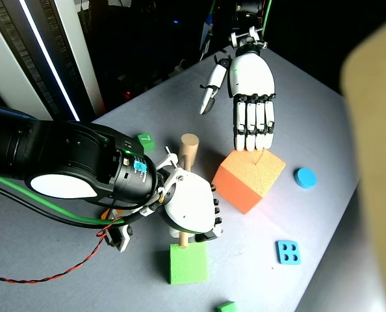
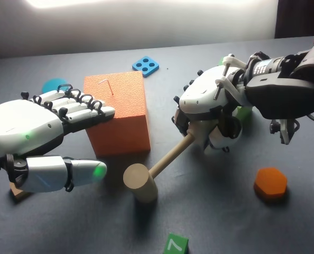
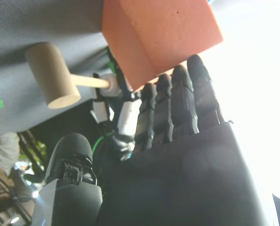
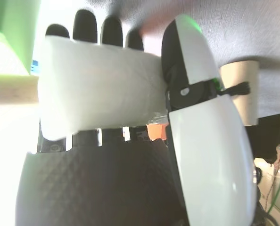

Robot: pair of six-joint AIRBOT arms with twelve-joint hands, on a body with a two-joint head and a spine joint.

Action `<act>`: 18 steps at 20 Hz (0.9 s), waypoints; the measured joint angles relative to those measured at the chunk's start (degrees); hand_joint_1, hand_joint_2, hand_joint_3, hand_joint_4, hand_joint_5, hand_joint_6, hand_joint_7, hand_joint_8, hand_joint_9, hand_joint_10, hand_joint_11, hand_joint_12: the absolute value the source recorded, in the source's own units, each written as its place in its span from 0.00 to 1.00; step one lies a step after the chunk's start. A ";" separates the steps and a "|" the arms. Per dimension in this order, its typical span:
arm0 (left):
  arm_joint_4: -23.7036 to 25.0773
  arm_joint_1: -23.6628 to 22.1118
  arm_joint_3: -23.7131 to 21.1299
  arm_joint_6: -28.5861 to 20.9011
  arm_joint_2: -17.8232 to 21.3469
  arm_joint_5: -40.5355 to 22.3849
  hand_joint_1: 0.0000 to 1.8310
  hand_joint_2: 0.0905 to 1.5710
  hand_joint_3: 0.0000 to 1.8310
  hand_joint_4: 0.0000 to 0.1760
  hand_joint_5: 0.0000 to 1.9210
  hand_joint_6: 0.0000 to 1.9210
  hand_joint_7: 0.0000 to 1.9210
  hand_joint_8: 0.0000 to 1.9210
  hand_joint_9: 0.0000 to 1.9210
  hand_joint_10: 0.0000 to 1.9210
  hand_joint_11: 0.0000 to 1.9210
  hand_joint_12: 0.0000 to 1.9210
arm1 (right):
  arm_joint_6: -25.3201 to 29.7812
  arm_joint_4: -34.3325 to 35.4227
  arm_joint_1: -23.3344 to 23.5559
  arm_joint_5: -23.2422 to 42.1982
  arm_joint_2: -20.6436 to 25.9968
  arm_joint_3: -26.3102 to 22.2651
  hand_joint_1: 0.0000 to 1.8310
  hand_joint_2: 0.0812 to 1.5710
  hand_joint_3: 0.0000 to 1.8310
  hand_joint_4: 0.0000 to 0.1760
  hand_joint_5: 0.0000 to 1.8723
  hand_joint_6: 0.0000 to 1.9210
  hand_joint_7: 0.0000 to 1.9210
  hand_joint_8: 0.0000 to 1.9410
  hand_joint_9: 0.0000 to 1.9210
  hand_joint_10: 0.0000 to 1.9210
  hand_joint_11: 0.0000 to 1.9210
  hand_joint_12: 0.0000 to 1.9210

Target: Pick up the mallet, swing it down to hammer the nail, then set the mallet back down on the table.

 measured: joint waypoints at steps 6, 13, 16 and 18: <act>-0.02 0.00 -0.13 0.00 0.00 0.00 0.00 0.79 0.00 0.00 0.11 0.00 0.14 0.00 0.12 0.00 0.00 0.21 | -0.74 0.31 -0.02 -2.60 0.83 -0.66 0.60 0.76 0.01 0.00 0.42 0.68 0.47 0.92 0.54 0.95 0.58 0.97; -0.02 -0.02 -0.13 0.00 0.00 -0.15 0.00 0.79 0.00 0.00 0.11 0.00 0.15 0.00 0.14 0.00 0.00 0.25 | -0.92 0.92 0.00 -1.86 2.34 -2.75 0.42 0.89 0.01 0.00 0.63 1.00 0.73 1.00 0.80 1.00 0.88 1.00; 0.02 -0.02 -0.13 0.02 0.02 -0.22 0.00 0.79 0.00 0.00 0.12 0.00 0.16 0.00 0.15 0.00 0.00 0.25 | -0.92 1.14 0.07 -1.53 3.19 -3.98 0.37 0.89 0.00 0.00 0.67 1.00 0.80 1.00 0.88 1.00 0.97 1.00; 0.04 -0.02 -0.13 0.02 0.02 -0.31 0.00 0.79 0.00 0.00 0.13 0.00 0.17 0.00 0.15 0.00 0.00 0.27 | -1.29 1.05 0.28 -1.53 4.11 -5.31 0.21 0.93 0.01 0.00 0.73 1.00 0.86 1.00 0.92 1.00 1.00 1.00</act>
